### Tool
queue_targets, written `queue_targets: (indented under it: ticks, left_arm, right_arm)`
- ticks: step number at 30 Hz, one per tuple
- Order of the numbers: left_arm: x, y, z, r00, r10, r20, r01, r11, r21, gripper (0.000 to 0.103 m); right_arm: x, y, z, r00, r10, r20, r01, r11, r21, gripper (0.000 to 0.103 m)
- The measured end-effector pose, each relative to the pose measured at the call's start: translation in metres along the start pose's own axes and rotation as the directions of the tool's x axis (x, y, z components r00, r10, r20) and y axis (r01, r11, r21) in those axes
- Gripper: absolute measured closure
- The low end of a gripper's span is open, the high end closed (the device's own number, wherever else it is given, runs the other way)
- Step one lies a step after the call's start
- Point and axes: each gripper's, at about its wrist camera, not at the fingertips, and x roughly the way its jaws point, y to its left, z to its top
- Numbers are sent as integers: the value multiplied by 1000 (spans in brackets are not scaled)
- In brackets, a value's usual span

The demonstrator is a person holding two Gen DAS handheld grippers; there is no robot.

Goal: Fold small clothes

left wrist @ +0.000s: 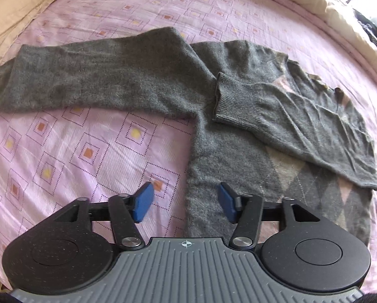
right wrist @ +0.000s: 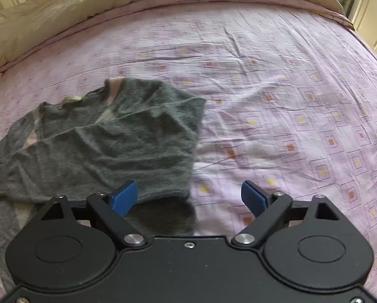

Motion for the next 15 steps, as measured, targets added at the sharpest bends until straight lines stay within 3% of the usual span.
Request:
queue_targets:
  ticks: [2,3,7,11,15]
  left_arm:
    - [-2,-4,-3,1000,16,15,-16,1000,15,25]
    - [-3,-6,-6,1000,14,18,-14,1000,17,24]
    - [-11,-16,-20,999,13,30,-14,999,50,24]
    - [-8,-24,-41,1000,17,-8,-16,996,85,24]
    - [5,-25,-65,997,56,-60,-50,994,98,24]
  right_arm:
    - [-7,16,-9,1000,27,-3,-27,999,-27,1]
    - [-10,23,-14,999,38,-7,-39,998,-41,1]
    - [-13,44,-38,995,80,-55,-85,991,-103,1]
    - [-9,58,-63,986,112,-120,-130,980,-149,1]
    - [3,64,-81,980,75,-183,-113,972,-208,1]
